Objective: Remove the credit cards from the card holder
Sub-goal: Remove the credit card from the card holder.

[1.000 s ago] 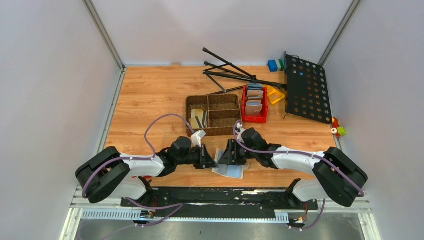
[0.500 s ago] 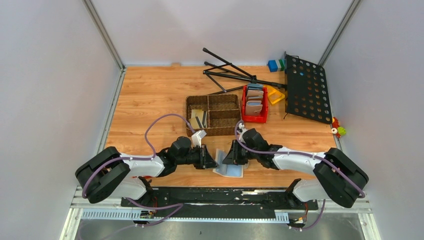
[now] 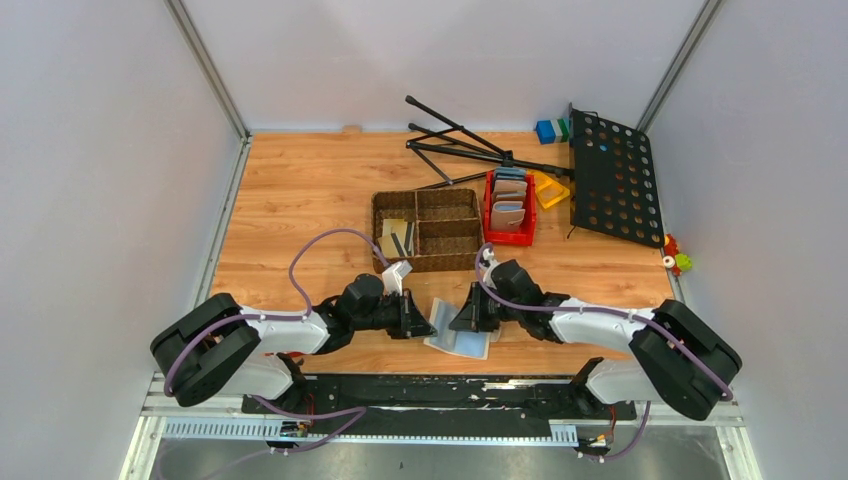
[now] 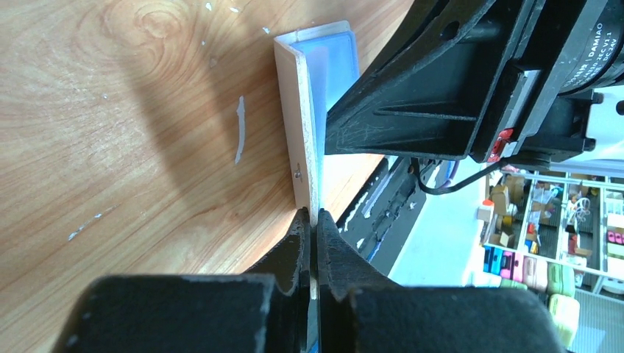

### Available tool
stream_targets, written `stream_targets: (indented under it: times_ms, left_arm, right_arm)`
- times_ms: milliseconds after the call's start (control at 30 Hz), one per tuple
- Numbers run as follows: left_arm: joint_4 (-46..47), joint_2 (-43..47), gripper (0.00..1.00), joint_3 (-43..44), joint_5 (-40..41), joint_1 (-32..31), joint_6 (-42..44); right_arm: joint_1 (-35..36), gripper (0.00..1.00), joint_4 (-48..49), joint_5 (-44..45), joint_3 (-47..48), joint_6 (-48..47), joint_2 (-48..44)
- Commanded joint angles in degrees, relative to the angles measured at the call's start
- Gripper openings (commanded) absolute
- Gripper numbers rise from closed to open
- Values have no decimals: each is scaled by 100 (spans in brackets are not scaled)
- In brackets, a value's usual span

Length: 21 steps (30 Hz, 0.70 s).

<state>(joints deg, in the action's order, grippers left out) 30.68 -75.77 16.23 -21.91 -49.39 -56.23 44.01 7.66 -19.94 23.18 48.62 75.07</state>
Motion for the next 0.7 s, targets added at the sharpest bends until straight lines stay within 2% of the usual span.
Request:
stream_targets:
  times_ms: [0,200,433,600,667]
  left_arm:
    - [23,145,2,98,116,64,9]
    - [-38,214,1,82,149,114,30]
    - [-108,255,0,92,151,120,75]
    - [-136,255,0,133,92,113,111]
    - [-167,283,0,154,69,114,120]
  right_arm:
    - [-92,0,106,-18,-156,-34,-202]
    - [-159,4,73,-49,-299,-104,-336]
    - [-190,23,28,-79,-383,-156,-453]
    - [-205,31,-106,-64,-400,-232,-558]
    - [-211,38,-131,-75,-412,-267,-697]
